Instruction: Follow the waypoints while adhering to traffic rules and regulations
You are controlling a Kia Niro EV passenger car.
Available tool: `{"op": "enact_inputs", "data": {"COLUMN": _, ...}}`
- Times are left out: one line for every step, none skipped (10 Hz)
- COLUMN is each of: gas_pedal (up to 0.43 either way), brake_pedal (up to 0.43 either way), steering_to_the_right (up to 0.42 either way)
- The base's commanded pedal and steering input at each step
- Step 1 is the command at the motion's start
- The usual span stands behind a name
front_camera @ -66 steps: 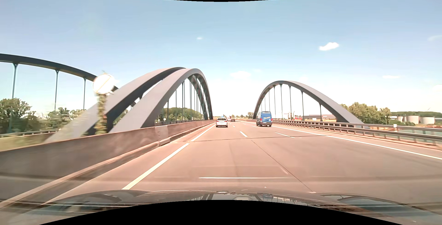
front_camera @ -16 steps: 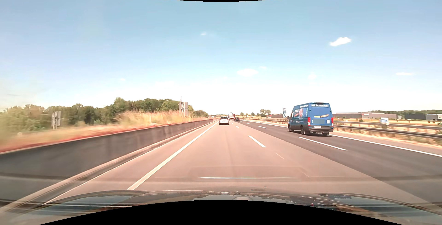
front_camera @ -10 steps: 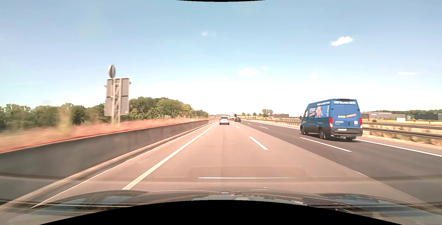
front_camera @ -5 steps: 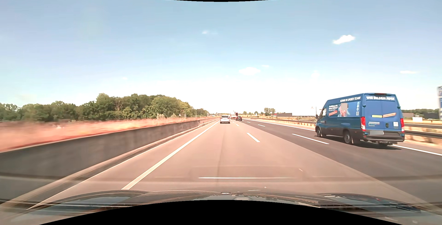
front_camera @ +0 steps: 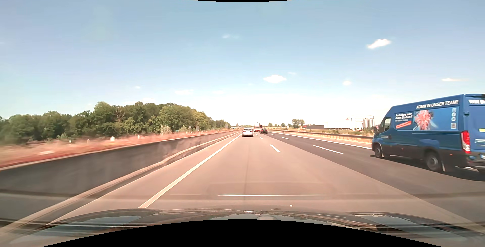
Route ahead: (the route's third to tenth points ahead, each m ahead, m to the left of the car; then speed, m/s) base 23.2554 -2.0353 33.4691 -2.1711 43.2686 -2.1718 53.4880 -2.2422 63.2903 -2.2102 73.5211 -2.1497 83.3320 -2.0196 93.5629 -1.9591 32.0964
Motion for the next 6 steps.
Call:
{"op": "enact_inputs", "data": {"gas_pedal": 0.319, "brake_pedal": 0.0, "steering_to_the_right": -0.001}}
{"op": "enact_inputs", "data": {"gas_pedal": 0.319, "brake_pedal": 0.0, "steering_to_the_right": -0.001}}
{"op": "enact_inputs", "data": {"gas_pedal": 0.311, "brake_pedal": 0.0, "steering_to_the_right": -0.001}}
{"op": "enact_inputs", "data": {"gas_pedal": 0.311, "brake_pedal": 0.0, "steering_to_the_right": -0.002}}
{"op": "enact_inputs", "data": {"gas_pedal": 0.311, "brake_pedal": 0.0, "steering_to_the_right": -0.002}}
{"op": "enact_inputs", "data": {"gas_pedal": 0.311, "brake_pedal": 0.0, "steering_to_the_right": -0.002}}
